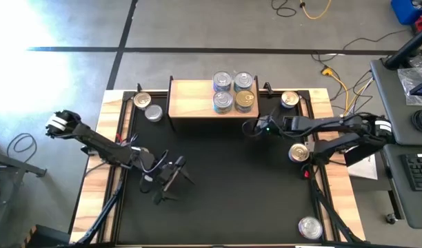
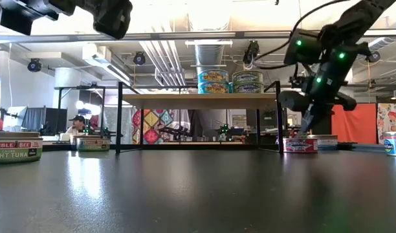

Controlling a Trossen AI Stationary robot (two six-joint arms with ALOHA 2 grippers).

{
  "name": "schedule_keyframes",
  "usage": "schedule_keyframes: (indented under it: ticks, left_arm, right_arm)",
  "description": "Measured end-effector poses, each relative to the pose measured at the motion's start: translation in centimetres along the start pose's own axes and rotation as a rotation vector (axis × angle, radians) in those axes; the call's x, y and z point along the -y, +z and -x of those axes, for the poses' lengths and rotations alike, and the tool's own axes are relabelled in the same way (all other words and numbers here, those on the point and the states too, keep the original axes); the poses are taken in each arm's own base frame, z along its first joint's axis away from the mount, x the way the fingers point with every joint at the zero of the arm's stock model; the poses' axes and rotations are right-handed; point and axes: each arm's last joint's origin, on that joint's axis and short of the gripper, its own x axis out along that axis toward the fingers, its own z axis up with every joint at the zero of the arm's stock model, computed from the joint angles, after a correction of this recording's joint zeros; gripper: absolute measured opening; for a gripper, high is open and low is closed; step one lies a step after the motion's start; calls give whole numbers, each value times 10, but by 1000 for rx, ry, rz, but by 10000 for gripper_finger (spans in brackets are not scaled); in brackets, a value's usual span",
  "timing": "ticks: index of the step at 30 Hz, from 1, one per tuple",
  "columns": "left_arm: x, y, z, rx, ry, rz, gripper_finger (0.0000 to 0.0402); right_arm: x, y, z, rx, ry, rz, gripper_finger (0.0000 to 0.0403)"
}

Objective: Stack canned seafood by type on shelf
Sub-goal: Put the top red tuna can on the shelf

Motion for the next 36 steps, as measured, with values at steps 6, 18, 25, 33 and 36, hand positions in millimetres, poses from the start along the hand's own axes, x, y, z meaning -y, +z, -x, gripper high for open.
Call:
schedule_keyframes:
  ticks: [6, 18, 25, 33, 36]
  left_arm:
    - [1, 9, 9, 2, 44, -32, 331]
    - [2, 17, 28, -42, 106, -57, 331]
    - [-5, -3, 18, -134, 254, -60, 331]
    - [-13, -30, -7, -199, 323, -77, 331]
    - [-15, -43, -17, -226, 286, -91, 331]
  right_arm:
    - [10, -5, -14, -2, 18, -9, 13]
    - [-7, -32, -5, -80, 180, 55, 13]
    - [-43, -71, 28, -113, 363, 78, 13]
    - [-106, -110, 46, -131, 421, 181, 13]
    - [-139, -118, 54, -126, 463, 284, 13]
